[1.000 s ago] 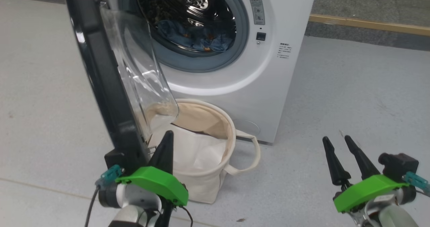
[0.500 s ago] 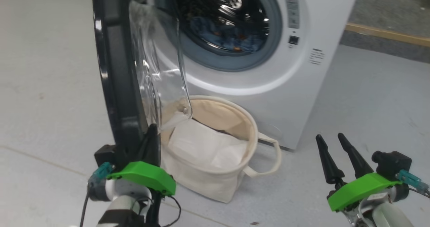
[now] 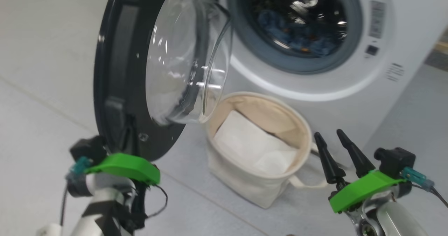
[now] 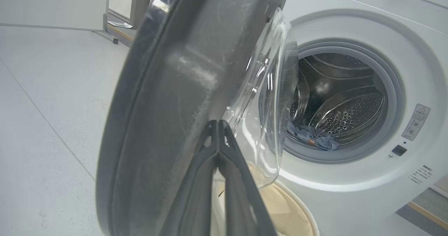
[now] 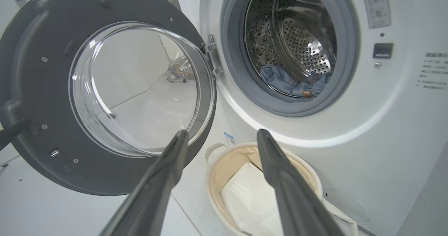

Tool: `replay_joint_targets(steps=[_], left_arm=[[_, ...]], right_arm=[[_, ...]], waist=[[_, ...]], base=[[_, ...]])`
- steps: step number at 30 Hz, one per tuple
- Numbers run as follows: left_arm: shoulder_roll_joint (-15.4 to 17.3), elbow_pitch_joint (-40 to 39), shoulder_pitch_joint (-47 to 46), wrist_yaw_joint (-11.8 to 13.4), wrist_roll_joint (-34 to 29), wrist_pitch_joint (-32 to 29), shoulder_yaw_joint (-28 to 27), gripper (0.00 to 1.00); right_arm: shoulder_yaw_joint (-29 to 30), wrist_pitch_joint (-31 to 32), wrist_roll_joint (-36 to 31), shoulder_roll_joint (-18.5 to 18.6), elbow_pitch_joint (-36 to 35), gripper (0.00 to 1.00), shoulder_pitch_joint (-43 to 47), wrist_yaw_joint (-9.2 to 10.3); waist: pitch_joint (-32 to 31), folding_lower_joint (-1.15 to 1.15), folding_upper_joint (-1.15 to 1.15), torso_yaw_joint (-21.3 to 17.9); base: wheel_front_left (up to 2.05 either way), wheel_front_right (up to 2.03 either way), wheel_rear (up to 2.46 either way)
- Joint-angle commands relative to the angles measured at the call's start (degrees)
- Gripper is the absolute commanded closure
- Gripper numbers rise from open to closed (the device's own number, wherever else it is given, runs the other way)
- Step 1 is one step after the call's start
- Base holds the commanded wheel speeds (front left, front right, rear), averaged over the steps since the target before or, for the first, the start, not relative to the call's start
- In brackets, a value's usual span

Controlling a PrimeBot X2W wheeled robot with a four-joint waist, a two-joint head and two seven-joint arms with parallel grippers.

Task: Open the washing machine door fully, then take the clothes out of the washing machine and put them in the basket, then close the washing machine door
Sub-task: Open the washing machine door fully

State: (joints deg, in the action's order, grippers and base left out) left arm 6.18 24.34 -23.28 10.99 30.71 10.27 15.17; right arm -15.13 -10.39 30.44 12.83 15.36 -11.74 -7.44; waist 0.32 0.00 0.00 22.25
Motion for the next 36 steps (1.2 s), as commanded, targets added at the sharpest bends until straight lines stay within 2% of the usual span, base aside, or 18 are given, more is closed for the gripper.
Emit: replay_joint_targets(steps=[1,9,23,30,36], left_arm=[[1.6,-0.9,-4.0,-0.6,1.2,0.9,-3.2,1.0],[1.3,6.2,-10.8,-5.5,7.9,3.1,-9.2,1.0],[2.2,16.4,-21.7,-9.1,7.9,4.7,-17.2,1.0],[0.9,23.5,-28.1,-13.6,11.8,4.7,-21.8,1.0],[2.1,28.2,-32.2,-14.4,10.6,4.7,-25.2,1.0]], right_arm=[[-1.3,0.2,0.1,0.0,-2.1,0.0,-2.6,-0.05],[-3.4,2.0,-0.3,0.5,-3.3,0.0,-5.2,-0.05],[-3.8,3.5,-0.8,2.2,-5.0,0.0,-8.1,-0.05],[-4.3,5.2,-1.3,3.4,-6.0,0.0,-10.8,-0.05],[-3.9,6.0,-1.9,4.6,-7.0,0.0,-11.6,-0.05]], waist=[[1.8,0.0,0.0,2.6],[6.9,0.0,0.0,6.4],[14.6,0.0,0.0,8.7],[19.6,0.0,0.0,9.2],[21.9,0.0,0.0,9.2]], base=[[0.0,0.0,0.0],[0.0,0.0,0.0],[0.0,0.0,0.0],[0.0,0.0,0.0],[0.0,0.0,0.0]])
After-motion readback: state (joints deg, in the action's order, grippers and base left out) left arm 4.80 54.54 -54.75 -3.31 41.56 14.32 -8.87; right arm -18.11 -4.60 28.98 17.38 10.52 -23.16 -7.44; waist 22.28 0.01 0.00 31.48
